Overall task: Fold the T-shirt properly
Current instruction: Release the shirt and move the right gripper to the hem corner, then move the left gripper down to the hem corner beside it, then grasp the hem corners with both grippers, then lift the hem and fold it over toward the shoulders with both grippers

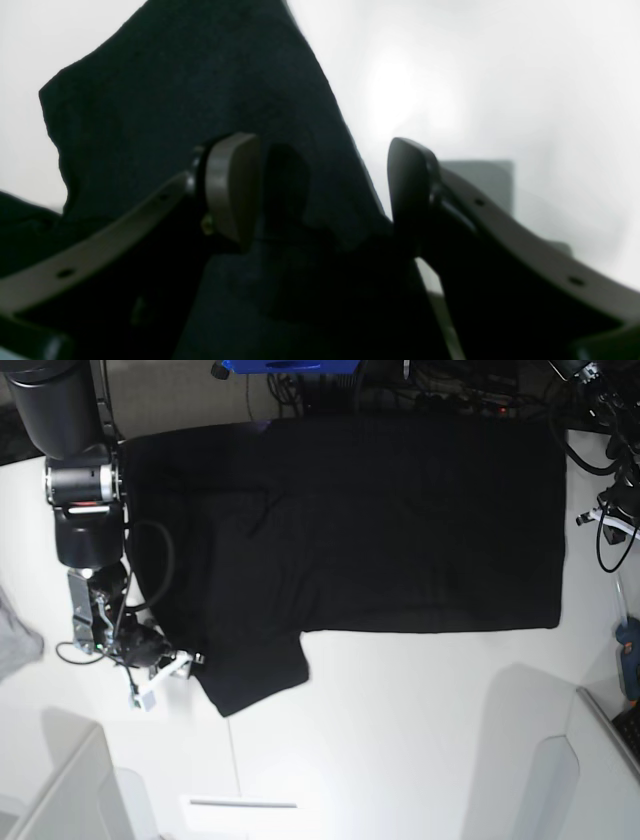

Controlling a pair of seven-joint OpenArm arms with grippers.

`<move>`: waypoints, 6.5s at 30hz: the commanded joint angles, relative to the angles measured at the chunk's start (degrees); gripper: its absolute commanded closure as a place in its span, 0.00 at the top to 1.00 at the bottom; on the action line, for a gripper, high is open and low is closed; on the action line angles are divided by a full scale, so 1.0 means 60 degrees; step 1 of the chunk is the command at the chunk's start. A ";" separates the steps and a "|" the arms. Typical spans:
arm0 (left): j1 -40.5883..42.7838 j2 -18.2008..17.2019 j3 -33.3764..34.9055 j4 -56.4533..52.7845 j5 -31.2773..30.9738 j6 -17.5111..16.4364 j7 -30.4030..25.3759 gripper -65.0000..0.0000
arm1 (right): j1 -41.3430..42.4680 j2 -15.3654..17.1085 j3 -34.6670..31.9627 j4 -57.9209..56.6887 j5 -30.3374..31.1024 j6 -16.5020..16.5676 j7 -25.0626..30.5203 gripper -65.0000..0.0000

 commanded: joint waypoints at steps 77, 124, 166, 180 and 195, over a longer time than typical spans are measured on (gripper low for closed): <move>-0.6482 -0.1057 0.4885 -0.8587 0.2162 0.0057 -0.1970 0.67 | 0.0137 -0.0047 0.0080 0.0062 0.0056 0.0018 0.0265 0.00; -0.3728 -0.1629 0.3508 -0.4030 -0.2146 -0.0016 -0.0739 0.00 | -0.2969 0.0056 0.1619 0.5967 -0.0002 -0.0085 -0.0790 0.00; -0.0958 -0.1614 0.2541 -0.1173 -0.3406 -0.0031 -0.0109 0.00 | -0.6236 -0.0047 0.3905 1.0934 0.0071 -0.0568 -0.2255 0.00; -0.0240 -0.1599 0.1955 -0.0484 -0.3406 -0.0837 -0.0109 0.00 | -0.7203 -0.0428 0.5018 1.1740 0.0071 -0.0510 -0.2343 0.00; 0.0756 -0.1570 0.1589 0.0336 -0.3406 -0.0895 -0.0109 0.00 | -0.8771 -0.0955 0.5619 1.2795 0.0071 -0.0495 -0.2314 0.00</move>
